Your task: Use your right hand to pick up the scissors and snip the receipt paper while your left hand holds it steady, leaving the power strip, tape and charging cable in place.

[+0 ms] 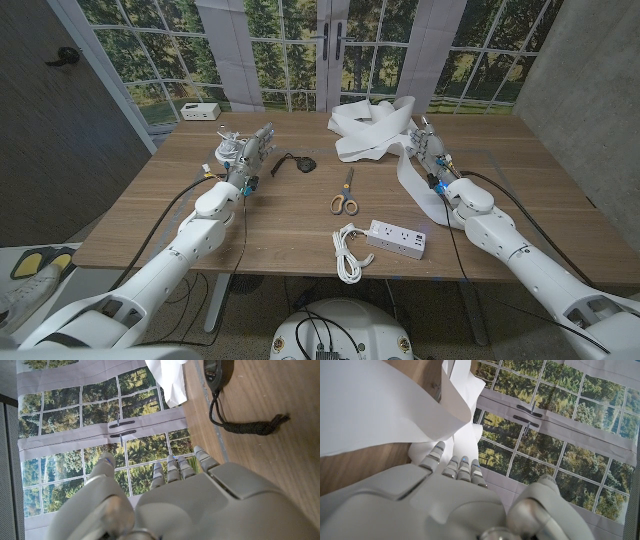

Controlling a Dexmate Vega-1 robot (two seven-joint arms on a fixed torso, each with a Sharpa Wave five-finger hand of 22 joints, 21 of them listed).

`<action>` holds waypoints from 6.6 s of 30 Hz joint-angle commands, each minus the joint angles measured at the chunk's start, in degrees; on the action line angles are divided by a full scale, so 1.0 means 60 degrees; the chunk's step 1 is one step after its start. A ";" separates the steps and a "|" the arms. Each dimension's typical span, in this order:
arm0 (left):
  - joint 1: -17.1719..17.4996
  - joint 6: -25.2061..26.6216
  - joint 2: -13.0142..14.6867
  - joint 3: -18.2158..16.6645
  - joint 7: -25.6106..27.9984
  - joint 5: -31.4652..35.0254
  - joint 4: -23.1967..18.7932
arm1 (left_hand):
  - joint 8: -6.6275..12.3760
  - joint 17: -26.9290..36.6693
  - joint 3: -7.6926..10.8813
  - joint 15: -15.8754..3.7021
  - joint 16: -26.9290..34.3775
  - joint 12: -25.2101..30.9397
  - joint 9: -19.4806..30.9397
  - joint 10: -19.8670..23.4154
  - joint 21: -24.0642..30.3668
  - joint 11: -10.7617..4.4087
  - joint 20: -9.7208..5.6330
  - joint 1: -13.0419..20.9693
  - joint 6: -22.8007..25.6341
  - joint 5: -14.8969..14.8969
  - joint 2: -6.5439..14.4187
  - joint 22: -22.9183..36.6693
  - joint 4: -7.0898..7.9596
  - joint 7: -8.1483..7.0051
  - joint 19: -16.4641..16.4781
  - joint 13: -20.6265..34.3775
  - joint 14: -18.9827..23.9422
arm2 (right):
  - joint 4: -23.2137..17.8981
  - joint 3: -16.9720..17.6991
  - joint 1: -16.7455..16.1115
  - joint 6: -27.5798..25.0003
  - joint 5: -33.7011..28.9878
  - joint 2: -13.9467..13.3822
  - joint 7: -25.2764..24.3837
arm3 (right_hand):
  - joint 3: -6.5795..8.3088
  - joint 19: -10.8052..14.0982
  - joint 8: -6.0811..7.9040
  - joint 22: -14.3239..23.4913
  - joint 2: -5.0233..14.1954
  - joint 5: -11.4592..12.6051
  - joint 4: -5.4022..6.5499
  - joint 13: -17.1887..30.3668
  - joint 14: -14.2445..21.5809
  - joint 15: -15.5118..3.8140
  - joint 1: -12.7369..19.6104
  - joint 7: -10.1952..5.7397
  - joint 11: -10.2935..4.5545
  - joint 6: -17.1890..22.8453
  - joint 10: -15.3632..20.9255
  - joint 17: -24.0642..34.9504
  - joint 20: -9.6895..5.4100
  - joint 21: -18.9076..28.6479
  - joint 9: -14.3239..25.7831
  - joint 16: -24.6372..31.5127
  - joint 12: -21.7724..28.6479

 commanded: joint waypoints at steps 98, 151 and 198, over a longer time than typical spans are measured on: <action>0.1556 0.1091 0.0927 -0.0429 0.1867 0.0272 -0.2702 | 0.0070 0.0019 -0.0045 -0.0032 0.0078 0.0115 0.0039 0.0360 0.0061 0.0040 -0.0018 0.0043 0.0418 0.0057 -0.0035 0.0043 0.0021 0.0001 0.0006 0.0031 0.0188 | -0.0650 -0.1135 0.0832 0.1757 -0.5127 -0.1779 -0.0438 | 0.0874 0.0055 0.0311 0.0018 0.0380 -0.0104 -0.1518 0.0106 0.0205 -0.1230 0.2962 -0.1090 -0.1395 0.0540 0.1487 -0.0030 -0.0215 0.0088 0.0031 0.0176 0.0329; 0.1080 0.1166 0.0473 -0.0014 0.1544 0.0257 -0.2105 | 0.0065 0.0019 -0.0085 -0.0027 0.0078 0.0140 0.0041 0.0530 0.0059 0.0054 -0.0021 0.0022 0.0620 0.0056 -0.0037 0.0042 0.0028 0.0019 0.0005 0.0036 0.0259 | -0.0595 -0.1411 0.1648 0.2298 -0.5811 -0.2069 0.1084 | 0.1300 0.0113 0.0296 0.0021 0.0731 -0.0323 -0.1579 0.0191 0.0400 -0.1385 0.3840 -0.1286 -0.1656 0.1096 0.2514 -0.0057 -0.0314 0.0032 0.0037 0.0150 0.0433; 0.1321 0.1001 0.0837 -0.0289 0.1076 -0.0077 -0.2123 | 0.0033 0.0018 -0.0104 -0.0043 0.0062 0.0135 0.0042 0.0619 0.0056 0.0068 -0.0039 0.0020 0.0640 0.0059 -0.0018 0.0042 0.0028 0.0023 -0.0011 0.0039 0.0239 | -0.0637 -0.2101 0.2704 0.2665 -0.7318 -0.1871 0.1488 | 0.1376 0.0281 0.0275 0.0017 0.0579 -0.0387 -0.1503 0.0240 0.0584 -0.1408 0.4164 -0.1319 -0.1744 0.1525 0.2972 -0.0049 -0.0231 0.0037 0.0047 0.0167 0.0350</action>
